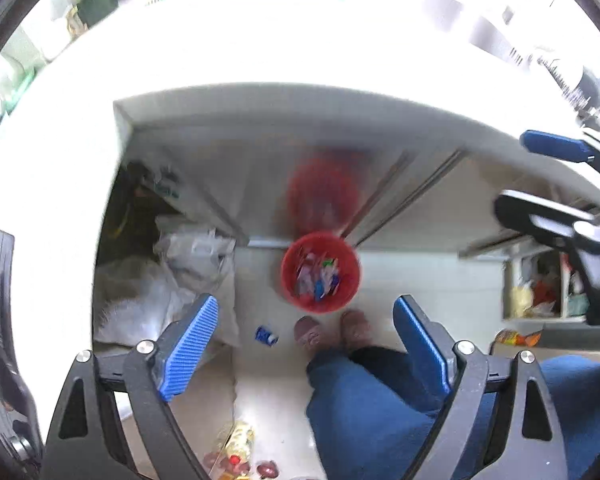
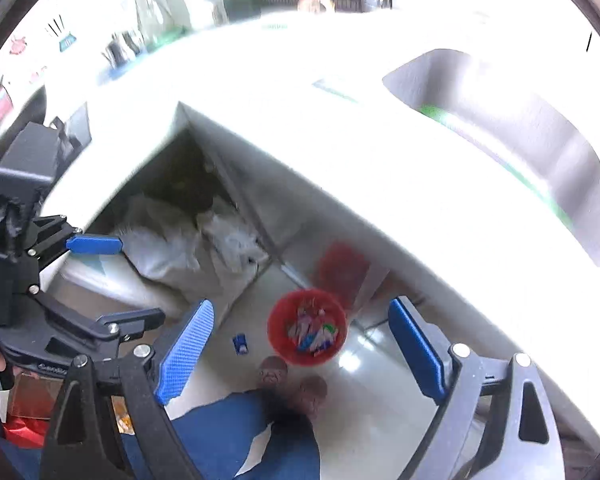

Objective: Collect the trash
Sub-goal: 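Raise both tools back up to the counter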

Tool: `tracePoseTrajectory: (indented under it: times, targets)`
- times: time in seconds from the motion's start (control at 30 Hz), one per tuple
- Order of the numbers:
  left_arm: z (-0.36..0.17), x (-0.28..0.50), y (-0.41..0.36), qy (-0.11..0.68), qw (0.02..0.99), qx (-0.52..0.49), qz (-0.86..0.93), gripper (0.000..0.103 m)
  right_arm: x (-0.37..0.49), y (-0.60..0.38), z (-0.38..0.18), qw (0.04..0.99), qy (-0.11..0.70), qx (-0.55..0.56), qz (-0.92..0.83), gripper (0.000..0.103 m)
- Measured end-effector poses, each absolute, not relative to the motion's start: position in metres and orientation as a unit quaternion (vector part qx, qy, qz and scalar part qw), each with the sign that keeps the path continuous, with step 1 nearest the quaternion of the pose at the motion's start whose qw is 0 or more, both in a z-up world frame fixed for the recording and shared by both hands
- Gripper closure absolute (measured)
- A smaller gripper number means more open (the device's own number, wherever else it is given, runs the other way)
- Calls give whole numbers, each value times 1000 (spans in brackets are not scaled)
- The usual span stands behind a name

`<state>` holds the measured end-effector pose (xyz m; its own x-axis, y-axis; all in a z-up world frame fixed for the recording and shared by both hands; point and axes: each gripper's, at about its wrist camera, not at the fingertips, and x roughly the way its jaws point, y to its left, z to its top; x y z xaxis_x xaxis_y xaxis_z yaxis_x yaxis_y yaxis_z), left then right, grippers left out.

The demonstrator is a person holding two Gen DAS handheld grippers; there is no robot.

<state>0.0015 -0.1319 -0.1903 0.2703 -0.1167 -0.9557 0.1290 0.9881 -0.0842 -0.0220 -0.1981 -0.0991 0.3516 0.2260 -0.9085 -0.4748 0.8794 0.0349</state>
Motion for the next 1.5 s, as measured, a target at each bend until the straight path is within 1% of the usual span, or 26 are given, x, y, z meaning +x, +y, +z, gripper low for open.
tracePoseTrajectory:
  times: [0.13, 0.3, 0.47, 0.6, 0.83, 1.07, 1.23, 1.5]
  targets:
    - [-146, 17, -129, 560, 825, -2, -75, 15, -13, -207, -64, 835, 494, -112, 216, 15]
    - [-108, 36, -125, 518, 853, 6, -55, 15, -3, -209, -34, 856, 463, -100, 210, 15]
    - [-72, 49, -115, 474, 880, 10, -35, 15, 14, -208, -24, 864, 445, -108, 210, 15]
    - [-51, 63, -101, 456, 889, 13, -32, 14, 25, -210, -14, 869, 434, -108, 211, 15]
    - [-47, 100, -71, 462, 885, 9, -48, 15, 51, -185, -1, 876, 418, -106, 217, 14]
    - [-61, 155, -23, 480, 874, 18, -74, 14, 85, -151, -2, 882, 403, -113, 216, 14]
    - [-78, 204, 7, 504, 860, 32, -73, 14, 122, -129, -9, 882, 417, -86, 201, 14]
    - [-77, 266, 51, 496, 863, 52, -86, 14, 183, -97, -21, 880, 436, -72, 174, 14]
